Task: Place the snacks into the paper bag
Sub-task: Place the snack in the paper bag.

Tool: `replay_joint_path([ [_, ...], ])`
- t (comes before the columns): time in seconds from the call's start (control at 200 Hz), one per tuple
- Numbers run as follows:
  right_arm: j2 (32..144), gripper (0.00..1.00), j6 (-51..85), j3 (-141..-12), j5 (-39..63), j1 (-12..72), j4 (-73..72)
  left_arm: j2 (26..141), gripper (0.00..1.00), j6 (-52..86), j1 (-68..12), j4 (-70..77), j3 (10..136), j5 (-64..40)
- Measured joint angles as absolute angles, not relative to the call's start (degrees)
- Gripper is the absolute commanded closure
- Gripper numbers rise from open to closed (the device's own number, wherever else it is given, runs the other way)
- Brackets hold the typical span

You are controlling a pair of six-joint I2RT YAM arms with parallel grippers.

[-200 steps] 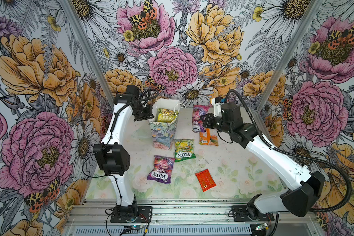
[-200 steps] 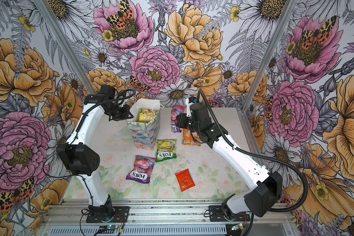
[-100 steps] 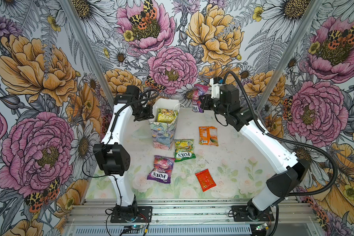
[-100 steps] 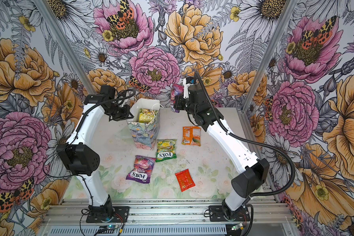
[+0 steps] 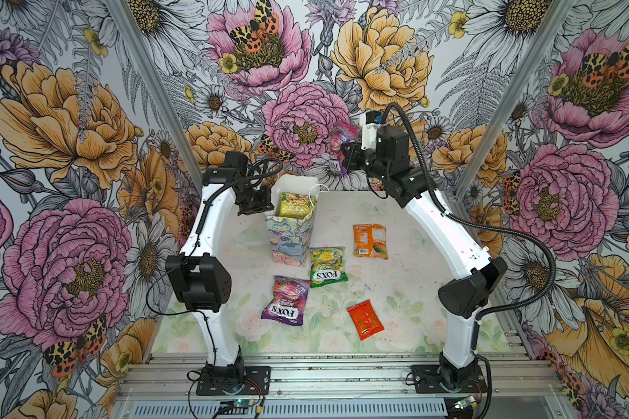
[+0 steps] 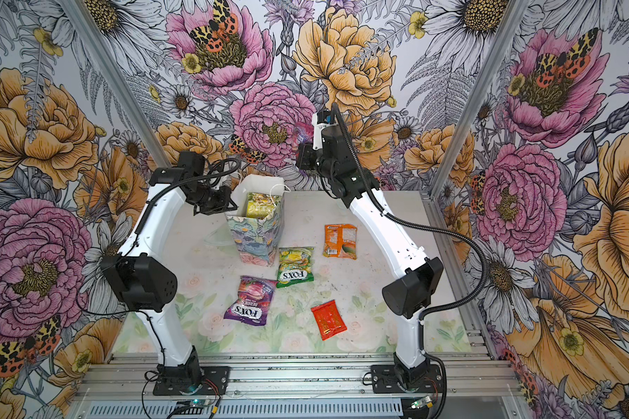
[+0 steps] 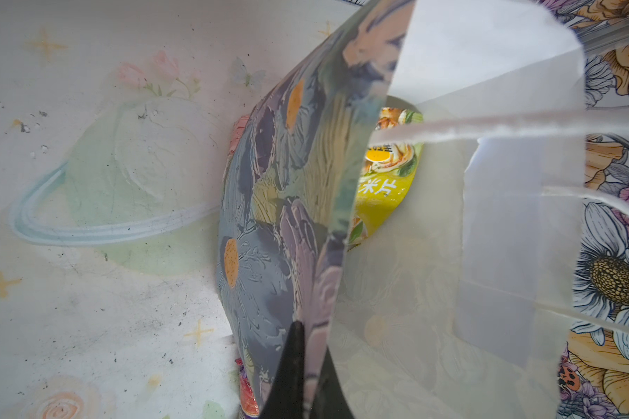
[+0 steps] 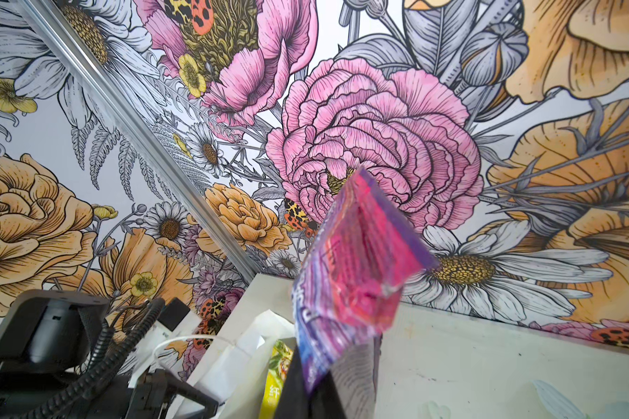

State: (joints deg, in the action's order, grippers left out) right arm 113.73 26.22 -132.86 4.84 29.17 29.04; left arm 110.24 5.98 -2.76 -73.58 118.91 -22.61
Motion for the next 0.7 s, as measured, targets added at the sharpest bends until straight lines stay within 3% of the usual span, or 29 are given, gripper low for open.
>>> replay_joint_path([
  [0.285,123.63,1.00,26.22,-145.14,7.35,31.70,32.36,110.24,1.00,5.98,-2.76,-73.56,118.91,-22.65],
  [0.695,125.43,1.00,27.70,-145.97,10.81,37.04,34.52,110.24,1.00,5.98,-2.76,-73.56,118.91,-23.07],
])
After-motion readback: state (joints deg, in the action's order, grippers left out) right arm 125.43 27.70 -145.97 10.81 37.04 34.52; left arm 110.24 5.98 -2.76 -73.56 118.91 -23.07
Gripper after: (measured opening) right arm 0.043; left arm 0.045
